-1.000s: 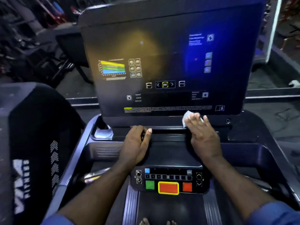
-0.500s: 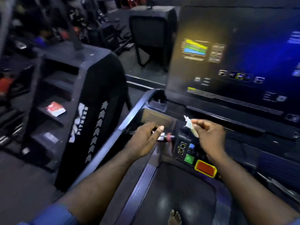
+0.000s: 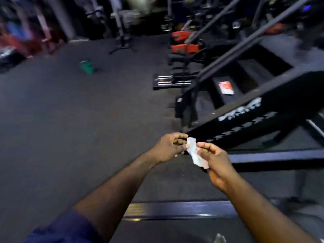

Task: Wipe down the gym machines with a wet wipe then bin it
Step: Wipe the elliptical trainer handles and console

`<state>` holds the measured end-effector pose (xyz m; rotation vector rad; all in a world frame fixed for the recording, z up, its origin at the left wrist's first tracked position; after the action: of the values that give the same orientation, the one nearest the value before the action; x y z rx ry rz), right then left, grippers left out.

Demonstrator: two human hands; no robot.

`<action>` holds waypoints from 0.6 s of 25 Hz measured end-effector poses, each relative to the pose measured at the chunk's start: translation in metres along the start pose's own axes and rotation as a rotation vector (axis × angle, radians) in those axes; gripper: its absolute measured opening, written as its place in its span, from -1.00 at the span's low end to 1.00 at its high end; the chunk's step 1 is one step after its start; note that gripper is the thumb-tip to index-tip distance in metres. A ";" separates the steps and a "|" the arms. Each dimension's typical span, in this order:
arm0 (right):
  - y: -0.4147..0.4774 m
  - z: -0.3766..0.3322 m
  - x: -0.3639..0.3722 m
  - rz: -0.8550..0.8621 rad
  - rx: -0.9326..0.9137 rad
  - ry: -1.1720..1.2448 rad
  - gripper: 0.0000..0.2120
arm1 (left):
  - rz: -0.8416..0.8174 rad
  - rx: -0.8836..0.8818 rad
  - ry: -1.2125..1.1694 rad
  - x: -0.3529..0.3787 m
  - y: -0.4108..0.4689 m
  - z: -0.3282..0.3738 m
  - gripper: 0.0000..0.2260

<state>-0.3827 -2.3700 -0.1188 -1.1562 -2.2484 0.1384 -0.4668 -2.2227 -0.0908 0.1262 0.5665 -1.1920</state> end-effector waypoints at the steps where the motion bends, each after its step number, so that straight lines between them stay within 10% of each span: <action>1: -0.001 0.025 0.042 -0.065 0.048 -0.035 -0.81 | 0.062 -0.026 -0.033 -0.033 -0.025 -0.024 -0.67; 10: -0.013 0.193 0.295 -0.628 0.404 -0.339 -0.65 | 0.634 -0.431 -0.030 -0.221 -0.206 -0.198 -0.83; 15: -0.030 0.268 0.404 -0.855 0.419 -0.483 -0.96 | 0.798 -0.646 -0.076 -0.281 -0.311 -0.256 -0.79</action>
<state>-0.7301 -2.0313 -0.1399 0.1198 -2.7409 0.5446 -0.9069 -2.0067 -0.1133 -0.2302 0.7150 -0.2086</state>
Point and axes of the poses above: each hand's wrist, its own y-axis towards the middle knuckle, its own x-axis out of the palm, z = x × y, the point moved 9 cm from there along y, towards the middle knuckle, and after that the axes turned 12 degrees about y, right-handed, at the moved point
